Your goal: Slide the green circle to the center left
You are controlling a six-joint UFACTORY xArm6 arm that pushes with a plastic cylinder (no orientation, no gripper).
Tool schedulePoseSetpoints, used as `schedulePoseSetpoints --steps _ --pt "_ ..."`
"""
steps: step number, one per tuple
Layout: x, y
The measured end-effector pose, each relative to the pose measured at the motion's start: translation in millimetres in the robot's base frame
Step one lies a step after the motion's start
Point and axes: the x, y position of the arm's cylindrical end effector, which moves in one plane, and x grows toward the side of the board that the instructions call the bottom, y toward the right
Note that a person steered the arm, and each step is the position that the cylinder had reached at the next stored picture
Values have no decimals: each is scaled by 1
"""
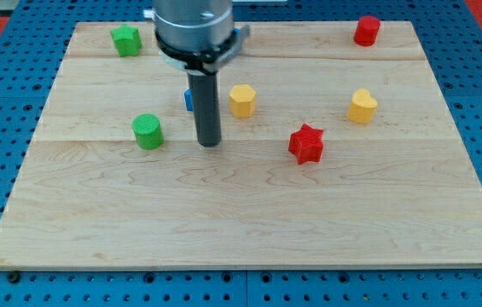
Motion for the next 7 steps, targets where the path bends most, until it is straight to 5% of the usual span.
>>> schedulePoseSetpoints --steps 1,4,7 --pt "4 -114" --pt "-10 -103" --pt "-72 -122"
